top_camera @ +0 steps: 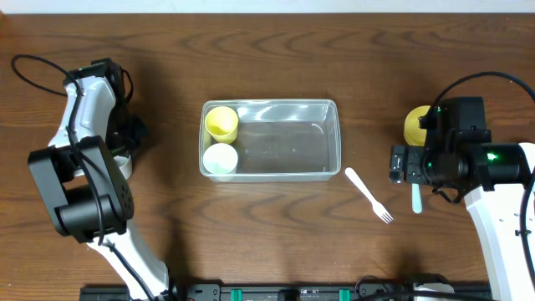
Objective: Pack container
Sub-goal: 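Move the left gripper to the grey cup and grasp it, then place the grey cup in the container beside the yellow cup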
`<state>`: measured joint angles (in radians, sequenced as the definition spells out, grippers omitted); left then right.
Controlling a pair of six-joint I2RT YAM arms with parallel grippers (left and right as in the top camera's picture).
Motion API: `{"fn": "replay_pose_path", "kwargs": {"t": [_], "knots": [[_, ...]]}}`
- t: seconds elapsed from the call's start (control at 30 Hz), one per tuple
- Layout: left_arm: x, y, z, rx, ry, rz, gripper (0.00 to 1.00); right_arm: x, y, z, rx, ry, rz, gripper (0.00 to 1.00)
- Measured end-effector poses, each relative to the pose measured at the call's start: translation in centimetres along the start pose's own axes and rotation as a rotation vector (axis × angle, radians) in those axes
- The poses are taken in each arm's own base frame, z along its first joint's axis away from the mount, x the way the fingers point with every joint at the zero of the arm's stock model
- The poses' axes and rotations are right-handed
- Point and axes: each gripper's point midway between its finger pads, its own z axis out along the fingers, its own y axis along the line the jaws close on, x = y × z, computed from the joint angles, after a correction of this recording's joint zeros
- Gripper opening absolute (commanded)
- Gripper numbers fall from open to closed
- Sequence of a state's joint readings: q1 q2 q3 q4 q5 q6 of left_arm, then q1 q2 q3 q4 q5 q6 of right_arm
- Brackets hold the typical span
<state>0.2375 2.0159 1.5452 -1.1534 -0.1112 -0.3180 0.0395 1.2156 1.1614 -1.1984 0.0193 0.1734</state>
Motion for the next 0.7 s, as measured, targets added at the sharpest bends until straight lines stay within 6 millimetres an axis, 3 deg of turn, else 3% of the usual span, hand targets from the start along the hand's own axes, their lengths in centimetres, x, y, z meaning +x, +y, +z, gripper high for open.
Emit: {"fn": "replay_pose_path", "kwargs": {"t": [0.17,0.3,0.43,0.53,0.7], "knots": [[0.5,-1.4,-5.5,0.058,-0.155,0.049,0.06,-0.9,-0.3,0.0,0.013,-0.036,0.053,0.99],[2.5,-5.3,-12.9,0.191,-0.366,0.201,0.06,-1.5,-2.0,-0.1,0.060,-0.061,0.148,0.99],[7.0,-10.5,-19.2,0.339,-0.531,0.423,0.06,-1.9,-4.4,-0.2,0.110,-0.087,0.276,0.99],[10.5,-13.5,-20.6,0.388,-0.559,0.569,0.06,-2.0,-6.1,-0.4,0.138,-0.099,0.354,0.99],[15.4,-18.4,-20.3,0.432,-0.542,0.819,0.06,-1.8,-7.4,-0.7,0.164,-0.106,0.391,0.99]]}}
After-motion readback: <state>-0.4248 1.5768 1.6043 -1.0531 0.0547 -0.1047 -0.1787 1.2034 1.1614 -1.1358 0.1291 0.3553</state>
